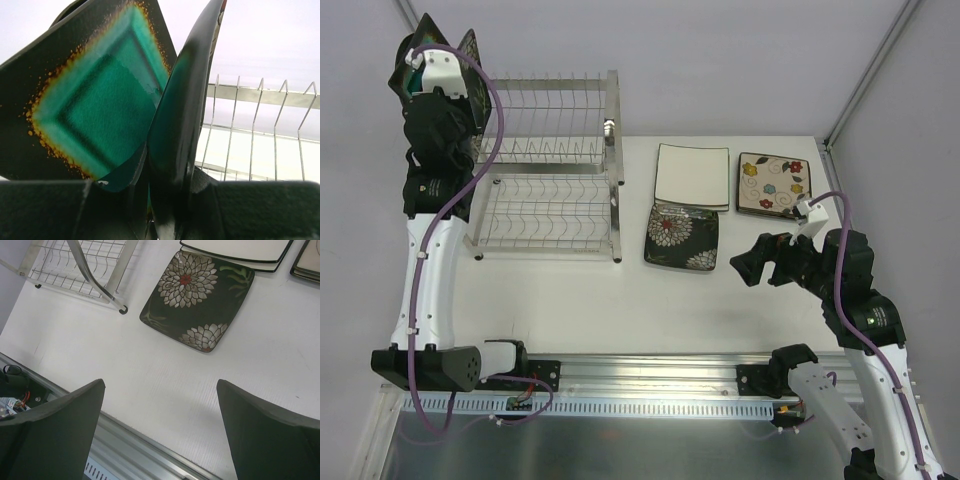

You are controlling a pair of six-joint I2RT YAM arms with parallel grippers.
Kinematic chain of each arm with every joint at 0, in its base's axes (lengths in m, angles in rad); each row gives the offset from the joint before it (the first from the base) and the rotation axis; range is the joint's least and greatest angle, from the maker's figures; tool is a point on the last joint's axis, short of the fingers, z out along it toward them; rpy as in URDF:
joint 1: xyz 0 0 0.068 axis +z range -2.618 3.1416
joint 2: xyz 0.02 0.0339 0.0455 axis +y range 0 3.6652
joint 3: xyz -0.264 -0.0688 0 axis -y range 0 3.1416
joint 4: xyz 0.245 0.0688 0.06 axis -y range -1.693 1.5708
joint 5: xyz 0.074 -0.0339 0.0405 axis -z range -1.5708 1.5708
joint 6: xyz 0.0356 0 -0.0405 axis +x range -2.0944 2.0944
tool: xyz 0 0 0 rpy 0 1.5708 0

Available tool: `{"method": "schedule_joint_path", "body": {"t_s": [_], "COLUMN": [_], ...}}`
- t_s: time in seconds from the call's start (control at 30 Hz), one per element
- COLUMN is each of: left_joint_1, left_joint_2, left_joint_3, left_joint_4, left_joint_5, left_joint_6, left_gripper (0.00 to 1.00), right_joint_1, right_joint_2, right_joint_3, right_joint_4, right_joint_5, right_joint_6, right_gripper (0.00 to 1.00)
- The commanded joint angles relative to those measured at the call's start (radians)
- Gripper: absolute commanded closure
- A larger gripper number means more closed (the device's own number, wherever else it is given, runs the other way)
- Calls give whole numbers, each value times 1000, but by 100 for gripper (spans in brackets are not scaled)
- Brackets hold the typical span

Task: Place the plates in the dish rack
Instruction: Insert the plate into the dish rack

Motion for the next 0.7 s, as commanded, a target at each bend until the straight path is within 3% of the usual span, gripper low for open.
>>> {"method": "schedule_joint_path", "body": {"t_s": [0.0,0.1,0.23,0.67], "left_joint_1": [26,34,42,45], "left_joint_2": [-25,-16,-10,10], "left_joint_3": [-6,-16,-25,-22], "left_joint_4": [73,72,90,165], "left_joint_5": [13,15,-2,73], "left_joint_6": [-67,-98,-144,-168], "left_gripper": [85,86,100,100], "right_joint_1": [7,6,6,6], "right_joint_2": [-8,-8,-11,-20], "right_joint_3": [23,20,19,11], "right_joint_4": [10,10,10,8], "right_joint_5": [-4,-5,-4,7], "right_joint_6": [-10,-7,-9,-14], "right_gripper": [0,0,0,0]}}
